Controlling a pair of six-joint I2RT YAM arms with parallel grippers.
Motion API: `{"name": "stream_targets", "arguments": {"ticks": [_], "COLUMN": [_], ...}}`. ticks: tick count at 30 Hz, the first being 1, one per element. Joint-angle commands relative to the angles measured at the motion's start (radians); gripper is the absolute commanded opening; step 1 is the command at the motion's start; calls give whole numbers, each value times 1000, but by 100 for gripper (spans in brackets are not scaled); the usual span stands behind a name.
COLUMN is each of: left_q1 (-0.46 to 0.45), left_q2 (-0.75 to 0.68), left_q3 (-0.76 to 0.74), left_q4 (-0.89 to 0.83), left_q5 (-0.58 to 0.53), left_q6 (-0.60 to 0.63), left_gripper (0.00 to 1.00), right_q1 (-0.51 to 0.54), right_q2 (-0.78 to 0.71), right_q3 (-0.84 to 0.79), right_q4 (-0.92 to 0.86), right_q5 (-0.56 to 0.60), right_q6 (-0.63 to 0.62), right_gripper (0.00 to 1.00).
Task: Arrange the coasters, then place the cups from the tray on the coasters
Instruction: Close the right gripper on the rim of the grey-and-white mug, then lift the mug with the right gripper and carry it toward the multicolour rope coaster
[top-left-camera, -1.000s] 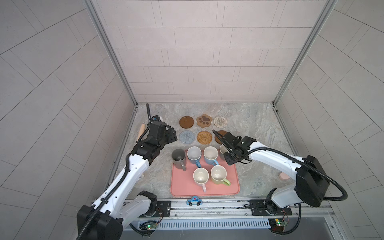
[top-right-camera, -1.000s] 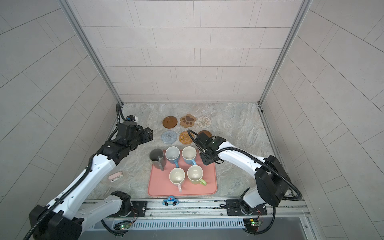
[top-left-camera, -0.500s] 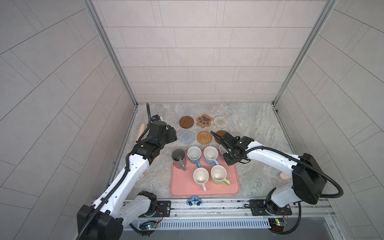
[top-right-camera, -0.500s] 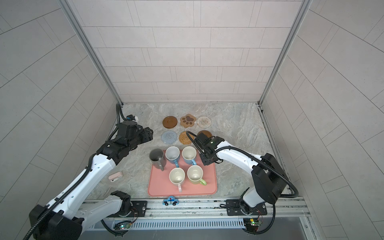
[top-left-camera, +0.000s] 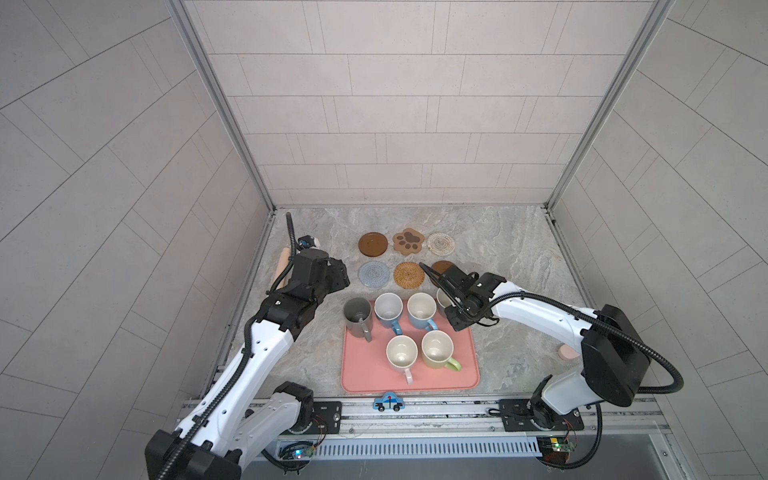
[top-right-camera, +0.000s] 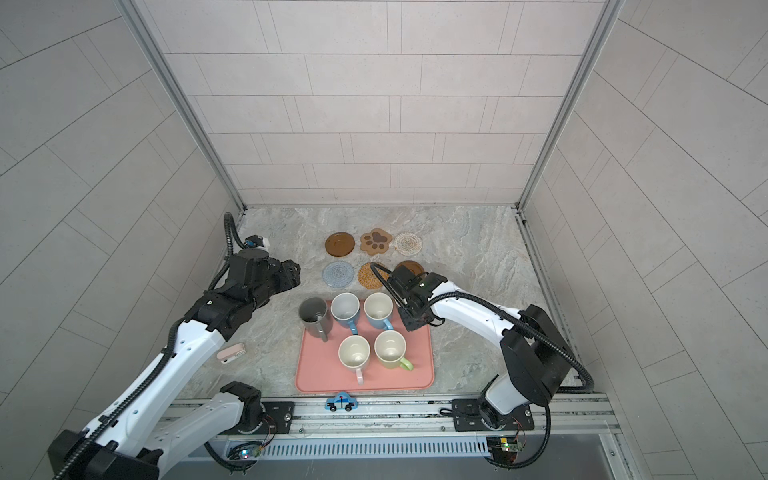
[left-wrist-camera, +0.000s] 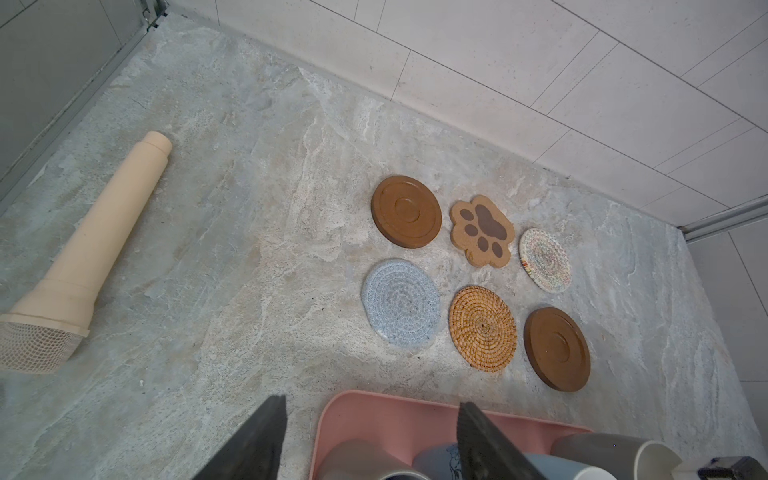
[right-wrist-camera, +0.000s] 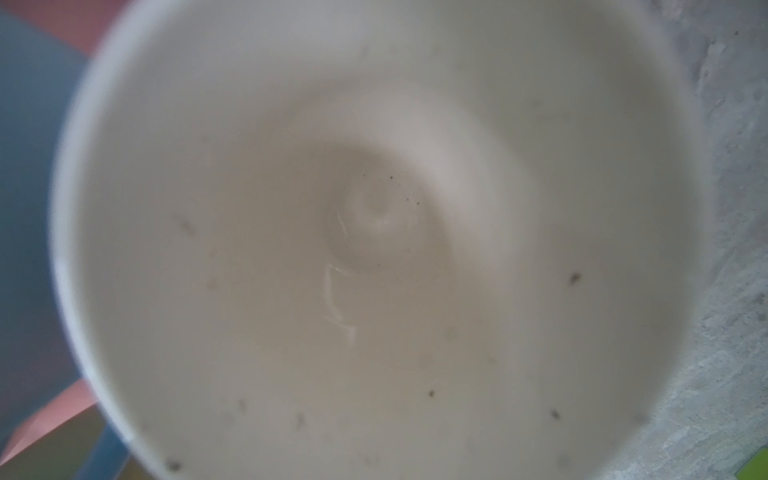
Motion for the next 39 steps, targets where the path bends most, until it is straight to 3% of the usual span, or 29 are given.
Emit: {"name": "stream_targets", "arguments": {"ticks": [1,39], "left_q1": [6,6], "left_q2": [-16,3], "left_q3": [-6,-1], "left_q4": [5,1], "left_q5": [-25,-38], "left_q6": [-6,-4], "left_gripper": [71,72], "right_q1": [4,2], "right_q2": [12,-43], "right_q3": [21,66], "right_q4": [-11,-19], "right_q5": [19,16], "right_q6": [-11,-7], "right_gripper": [13,10]}}
